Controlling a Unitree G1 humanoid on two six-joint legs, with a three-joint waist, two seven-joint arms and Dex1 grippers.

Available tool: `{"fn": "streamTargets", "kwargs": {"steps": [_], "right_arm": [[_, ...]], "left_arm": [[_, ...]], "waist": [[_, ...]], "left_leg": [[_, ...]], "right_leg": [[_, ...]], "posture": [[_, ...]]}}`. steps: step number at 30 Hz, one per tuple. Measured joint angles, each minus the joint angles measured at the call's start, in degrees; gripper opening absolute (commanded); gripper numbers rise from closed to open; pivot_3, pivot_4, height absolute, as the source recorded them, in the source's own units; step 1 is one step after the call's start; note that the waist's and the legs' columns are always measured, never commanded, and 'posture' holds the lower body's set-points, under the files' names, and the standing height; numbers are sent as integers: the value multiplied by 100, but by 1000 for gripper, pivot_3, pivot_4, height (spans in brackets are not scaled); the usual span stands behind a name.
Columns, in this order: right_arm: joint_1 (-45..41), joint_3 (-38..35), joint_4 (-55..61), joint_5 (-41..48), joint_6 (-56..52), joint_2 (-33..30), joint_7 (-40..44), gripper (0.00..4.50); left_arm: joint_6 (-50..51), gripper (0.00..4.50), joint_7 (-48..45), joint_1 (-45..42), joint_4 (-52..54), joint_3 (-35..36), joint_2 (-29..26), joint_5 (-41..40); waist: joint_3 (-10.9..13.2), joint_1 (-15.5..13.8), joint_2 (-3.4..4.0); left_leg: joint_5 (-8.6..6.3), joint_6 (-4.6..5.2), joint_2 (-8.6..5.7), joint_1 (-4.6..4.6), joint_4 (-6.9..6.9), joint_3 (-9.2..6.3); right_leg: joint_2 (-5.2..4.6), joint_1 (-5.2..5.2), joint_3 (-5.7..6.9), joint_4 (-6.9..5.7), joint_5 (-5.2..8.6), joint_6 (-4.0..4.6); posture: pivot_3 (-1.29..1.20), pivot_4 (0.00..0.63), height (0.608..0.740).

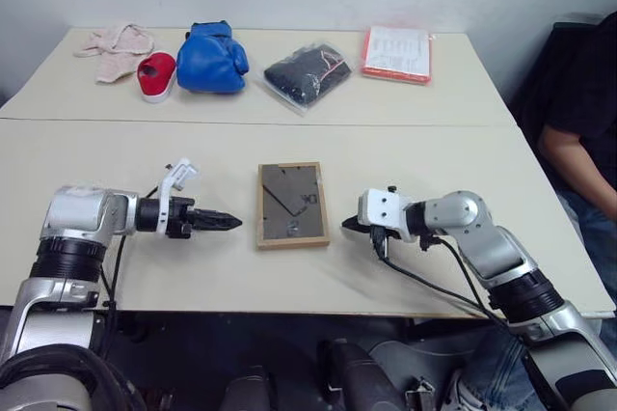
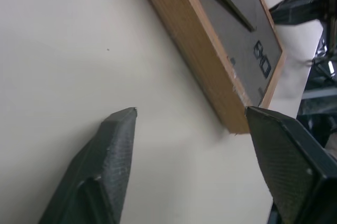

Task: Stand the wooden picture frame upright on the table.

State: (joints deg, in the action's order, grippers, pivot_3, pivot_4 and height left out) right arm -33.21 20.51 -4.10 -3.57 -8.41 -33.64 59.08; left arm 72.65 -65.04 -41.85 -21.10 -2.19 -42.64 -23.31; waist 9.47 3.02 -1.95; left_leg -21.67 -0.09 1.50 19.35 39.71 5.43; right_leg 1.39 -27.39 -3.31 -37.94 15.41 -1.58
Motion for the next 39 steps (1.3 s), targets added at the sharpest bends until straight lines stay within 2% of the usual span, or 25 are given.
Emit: {"fn": "streamTargets", "kwargs": {"steps": [1, 8, 13, 21, 24, 31, 33, 36, 39], "right_arm": [[-29, 42, -54, -83, 68, 48, -60, 0], [-187, 171, -303, -402, 219, 304, -254, 0], [-222, 178, -364, -560, 218, 400, -263, 0], [-224, 184, -400, -623, 199, 577, -240, 0], [-225, 183, -400, -630, 197, 593, -240, 0], [-222, 173, -382, -614, 210, 609, -243, 0], [-202, 146, -326, -581, 177, 585, -242, 0], [-115, -76, -91, -337, -113, 440, -153, 614], [-12, -570, 496, 423, -1129, 155, 242, 1598]], "left_arm": [[191, 4485, 98, -44, 20, 26, 119, -68], [525, 4485, 646, -166, 296, -13, 821, -183], [568, 4485, 879, -241, 346, -117, 1058, -193], [950, 4485, 1326, -370, 286, 119, 1578, -377], [1008, 3908, 1470, -368, 274, 194, 1607, -414], [1359, 1773, 1356, -228, 298, 335, 1428, -823], [1422, 1301, 1281, -225, 385, 365, 1346, -997], [1425, 1271, 1317, -213, 493, 444, 1254, -1057], [1375, 1271, 1362, -128, 616, 600, 1245, -1130]], "waist": [[-1, 0, 1], [-22, -92, 19], [-52, -141, 35], [-57, -136, 38], [-57, -130, 38], [-48, -68, 27], [-46, -42, 27], [-43, -11, 28], [-35, -5, 30]], "left_leg": [[10, -19, 0, -2, 3, 0], [9, -21, -2, -12, 4, 0], [6, -18, -2, -24, 5, -4], [-4, -12, -2, -59, 5, -13], [-3, -14, -1, -59, 5, -13], [-1, -22, 3, -56, 4, -14], [-1, -23, 3, -55, 4, -15], [0, -24, 3, -55, 4, -16], [0, -24, 4, -51, 4, -20]], "right_leg": [[0, 3, 0, 0, 0, 0], [-3, 13, 0, 4, 0, 0], [-5, 31, 1, 13, 0, 0], [-5, 77, 6, 21, 2, -5], [-5, 77, 6, 22, 2, -5], [-3, 71, 10, 21, 2, -4], [-3, 71, 10, 20, 2, -4], [-3, 71, 10, 20, 2, -4], [-3, 68, 13, 16, 2, -4]], "posture": [[0, 150, 740], [0, 150, 740], [0, 150, 740], [0, 150, 740], [0, 150, 740], [0, 150, 740], [0, 150, 740], [0, 150, 740], [0, 150, 740]]}}
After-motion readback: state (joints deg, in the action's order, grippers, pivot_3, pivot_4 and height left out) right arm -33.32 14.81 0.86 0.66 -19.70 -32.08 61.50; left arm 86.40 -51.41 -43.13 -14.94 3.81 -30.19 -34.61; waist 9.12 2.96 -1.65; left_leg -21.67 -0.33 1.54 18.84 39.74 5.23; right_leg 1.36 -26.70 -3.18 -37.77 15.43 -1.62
